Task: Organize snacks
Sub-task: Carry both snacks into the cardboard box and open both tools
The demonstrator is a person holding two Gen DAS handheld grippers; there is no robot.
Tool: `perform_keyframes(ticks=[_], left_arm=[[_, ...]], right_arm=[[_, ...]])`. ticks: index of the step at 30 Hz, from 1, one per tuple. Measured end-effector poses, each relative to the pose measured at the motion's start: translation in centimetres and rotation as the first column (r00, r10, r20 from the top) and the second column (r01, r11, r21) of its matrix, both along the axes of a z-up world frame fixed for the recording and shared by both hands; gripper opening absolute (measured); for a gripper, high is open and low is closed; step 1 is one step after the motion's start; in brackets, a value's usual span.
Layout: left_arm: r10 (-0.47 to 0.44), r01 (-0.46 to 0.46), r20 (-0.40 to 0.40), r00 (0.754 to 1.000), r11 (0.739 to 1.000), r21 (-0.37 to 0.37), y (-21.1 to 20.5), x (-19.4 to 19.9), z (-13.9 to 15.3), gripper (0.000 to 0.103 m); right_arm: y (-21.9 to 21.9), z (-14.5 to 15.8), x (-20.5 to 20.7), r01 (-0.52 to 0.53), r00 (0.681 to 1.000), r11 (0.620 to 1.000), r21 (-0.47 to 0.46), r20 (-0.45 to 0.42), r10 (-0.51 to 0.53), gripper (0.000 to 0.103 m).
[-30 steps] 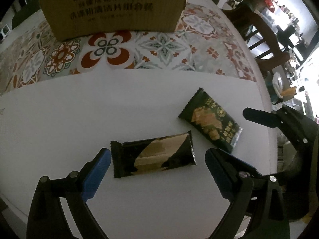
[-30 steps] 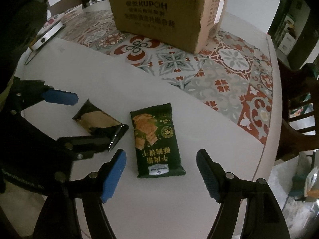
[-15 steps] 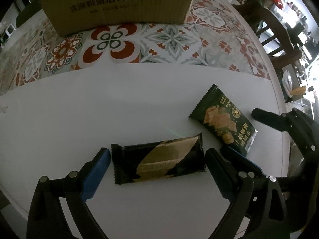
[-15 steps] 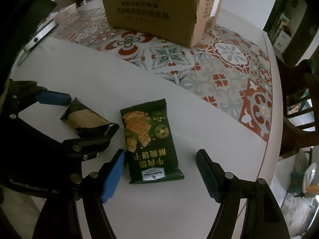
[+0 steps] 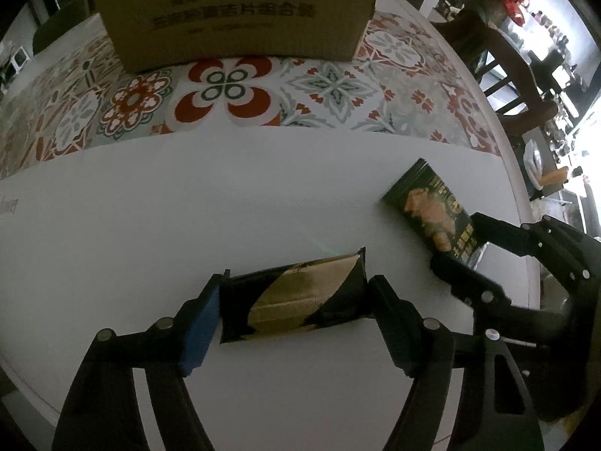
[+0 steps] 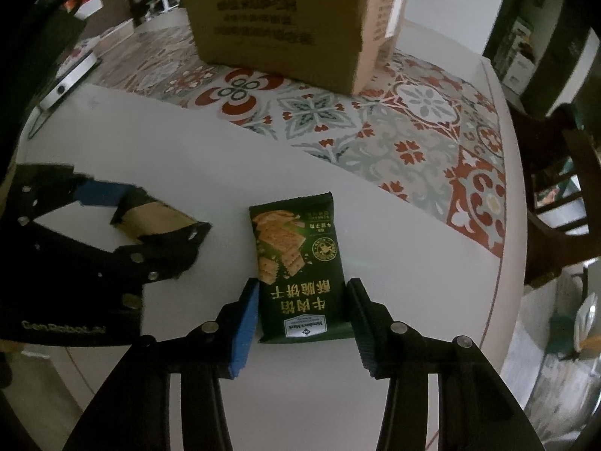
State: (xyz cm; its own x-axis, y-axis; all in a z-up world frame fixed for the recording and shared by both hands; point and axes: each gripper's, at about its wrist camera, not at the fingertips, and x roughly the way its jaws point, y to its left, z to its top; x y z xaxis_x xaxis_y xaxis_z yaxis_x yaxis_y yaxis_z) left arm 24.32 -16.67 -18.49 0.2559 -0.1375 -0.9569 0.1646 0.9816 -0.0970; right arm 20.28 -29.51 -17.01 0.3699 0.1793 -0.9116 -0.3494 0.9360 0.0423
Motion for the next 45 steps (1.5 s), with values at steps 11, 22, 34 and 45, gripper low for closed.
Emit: perform_keyframes(ticks=[11, 22, 34, 45], left_arm=[[-0.013, 0.009, 0.137, 0.99, 1.0, 0.027, 1.2, -1.0, 3.6, 0.075], [-0.006, 0.008, 0.298, 0.954, 1.0, -0.007, 3.8, -1.1, 9.8, 0.075], [-0.016, 0.042, 0.45, 0.893, 0.998, -0.048, 6.6, -1.0, 16.5, 0.075], [-0.052, 0.09, 0.562, 0.825, 0.995, -0.04, 8.5, 2.0, 20.7, 0.075]], right_arm=[[0.2, 3.3, -0.3, 0.085, 0.995, 0.994, 0.063, 0.055, -0.089, 0.047], [1.3, 8.6, -0.2, 0.147, 0.973, 0.982, 0.119, 0.16, -0.165, 0.047], [3.6, 14.6, 0.3, 0.158, 0.936, 0.972, 0.171, 0.287, -0.203, 0.047], [5.3, 18.0, 2.9, 0.18, 0.899, 0.965, 0.192, 0.365, -0.241, 0.047]])
